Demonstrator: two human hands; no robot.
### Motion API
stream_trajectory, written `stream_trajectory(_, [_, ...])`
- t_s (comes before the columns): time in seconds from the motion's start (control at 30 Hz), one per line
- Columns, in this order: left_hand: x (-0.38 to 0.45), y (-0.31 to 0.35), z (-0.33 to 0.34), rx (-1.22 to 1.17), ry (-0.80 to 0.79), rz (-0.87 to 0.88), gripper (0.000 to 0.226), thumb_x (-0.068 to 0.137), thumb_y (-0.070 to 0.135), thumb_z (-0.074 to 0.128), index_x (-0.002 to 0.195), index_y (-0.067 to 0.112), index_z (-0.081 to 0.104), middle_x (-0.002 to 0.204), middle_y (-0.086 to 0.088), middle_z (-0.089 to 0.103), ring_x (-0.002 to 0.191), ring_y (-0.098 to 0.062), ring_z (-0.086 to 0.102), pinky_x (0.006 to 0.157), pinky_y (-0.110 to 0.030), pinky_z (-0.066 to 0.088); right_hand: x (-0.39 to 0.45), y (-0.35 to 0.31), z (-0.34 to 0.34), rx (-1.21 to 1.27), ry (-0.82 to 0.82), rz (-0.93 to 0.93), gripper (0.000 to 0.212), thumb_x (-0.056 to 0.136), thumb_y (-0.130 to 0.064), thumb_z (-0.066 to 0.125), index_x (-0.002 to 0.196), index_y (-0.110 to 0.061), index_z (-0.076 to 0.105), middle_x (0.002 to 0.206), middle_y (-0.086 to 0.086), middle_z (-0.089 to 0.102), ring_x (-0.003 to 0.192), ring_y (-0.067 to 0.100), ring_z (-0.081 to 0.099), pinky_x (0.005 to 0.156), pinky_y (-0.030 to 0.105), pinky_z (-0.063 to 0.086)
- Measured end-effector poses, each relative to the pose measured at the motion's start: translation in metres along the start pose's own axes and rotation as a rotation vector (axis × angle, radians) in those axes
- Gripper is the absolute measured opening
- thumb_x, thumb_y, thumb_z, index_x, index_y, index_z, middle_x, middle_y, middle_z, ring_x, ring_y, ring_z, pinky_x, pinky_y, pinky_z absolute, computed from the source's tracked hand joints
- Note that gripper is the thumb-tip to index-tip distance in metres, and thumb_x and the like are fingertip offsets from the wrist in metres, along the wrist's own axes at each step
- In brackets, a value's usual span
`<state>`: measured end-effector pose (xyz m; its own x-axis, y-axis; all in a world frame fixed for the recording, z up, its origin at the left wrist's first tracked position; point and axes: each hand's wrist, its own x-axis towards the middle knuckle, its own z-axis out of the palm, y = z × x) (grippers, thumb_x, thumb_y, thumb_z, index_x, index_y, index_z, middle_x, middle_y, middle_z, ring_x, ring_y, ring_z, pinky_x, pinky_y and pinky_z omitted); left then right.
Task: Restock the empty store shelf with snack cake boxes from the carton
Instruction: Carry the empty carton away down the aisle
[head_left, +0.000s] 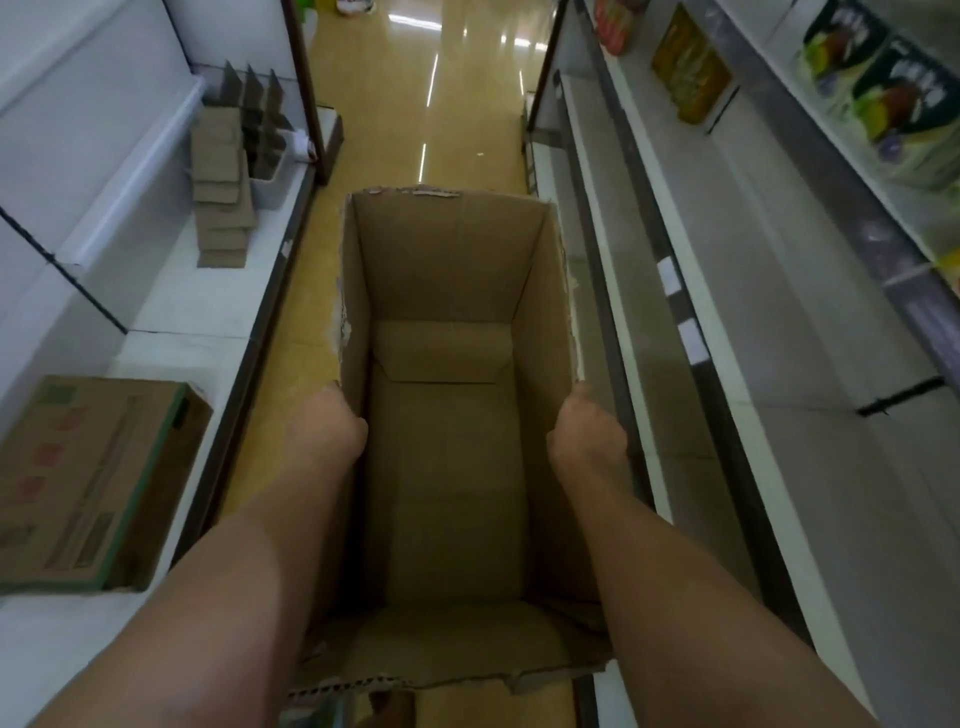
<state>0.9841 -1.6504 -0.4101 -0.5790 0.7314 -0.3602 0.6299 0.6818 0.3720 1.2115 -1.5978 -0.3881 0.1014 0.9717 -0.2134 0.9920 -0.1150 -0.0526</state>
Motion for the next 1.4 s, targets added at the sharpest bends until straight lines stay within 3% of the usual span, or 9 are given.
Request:
stream_trajectory(0.13, [0.073,0.02,-0.015,-0.032,-0.001,-0.045,0.035,0.09,0.009,0.058,0.124,0.001,0.051,0.118,-0.02,0.058,0.107,-0.034,0.059,0.088,-0.042,0.052,0.071,-0.045,-0.001,0.056,-0.015,-0.011,0.042,0.095,-0.017,0.057,0.132,-0.008,0.037,0.104,0.009,0.064,0.087,0.021,0.065,0.07,0.031,0.056])
stream_trajectory(0.37, [0.197,0.08,-0.023,-0.038,-0.012,-0.055,0.028,0.089,0.01,0.056,0.116,0.003,0.055,0.107,-0.017,0.061,0.095,-0.031,0.061,0.074,-0.035,0.05,0.215,-0.097,-0.01,0.074,-0.044,-0.041,0.043,0.094,-0.014,0.057,0.132,-0.008,0.037,0.101,0.008,0.064,0.081,0.018,0.063,0.069,0.03,0.054])
stream_trajectory(0.53, [0.295,0.163,-0.024,-0.059,0.012,-0.082,0.036,0.089,0.011,0.057,0.124,0.002,0.052,0.117,-0.018,0.058,0.105,-0.034,0.059,0.091,-0.046,0.051,0.345,-0.122,-0.033,0.086,-0.043,-0.061,0.043,0.094,-0.015,0.057,0.131,-0.008,0.037,0.101,0.008,0.064,0.084,0.02,0.065,0.071,0.031,0.055])
stream_trajectory(0.67, [0.367,0.223,-0.032,-0.05,0.032,-0.078,0.04,0.088,0.011,0.057,0.126,0.001,0.051,0.118,-0.021,0.059,0.107,-0.036,0.058,0.092,-0.048,0.051,0.439,-0.142,-0.062,0.088,-0.028,-0.096,0.042,0.095,-0.014,0.055,0.132,-0.008,0.036,0.098,0.008,0.064,0.083,0.02,0.064,0.076,0.036,0.057])
stream_trajectory(1.0, [0.528,0.329,-0.059,-0.089,0.057,-0.099,0.04,0.089,0.009,0.058,0.127,0.0,0.048,0.119,-0.021,0.057,0.109,-0.035,0.057,0.093,-0.045,0.05,0.623,-0.207,-0.103,0.071,-0.052,-0.108,0.043,0.097,-0.014,0.053,0.134,-0.008,0.035,0.104,0.009,0.064,0.089,0.022,0.064,0.077,0.036,0.056])
stream_trajectory(1.2, [0.664,0.372,-0.081,-0.092,0.058,-0.107,0.035,0.09,0.011,0.057,0.122,0.001,0.05,0.115,-0.019,0.058,0.105,-0.033,0.058,0.091,-0.044,0.051,0.748,-0.288,-0.118,0.078,-0.046,-0.109,0.041,0.095,-0.015,0.055,0.131,-0.008,0.037,0.097,0.007,0.062,0.083,0.019,0.063,0.074,0.034,0.056])
stream_trajectory(1.4, [0.787,0.406,-0.122,-0.131,0.078,-0.088,0.023,0.086,0.006,0.055,0.109,0.0,0.055,0.106,-0.02,0.06,0.085,-0.025,0.054,0.07,-0.034,0.043,0.856,-0.376,-0.151,0.041,-0.033,-0.159,0.034,0.096,-0.013,0.053,0.128,-0.008,0.04,0.108,0.009,0.062,0.091,0.022,0.061,0.068,0.031,0.042])
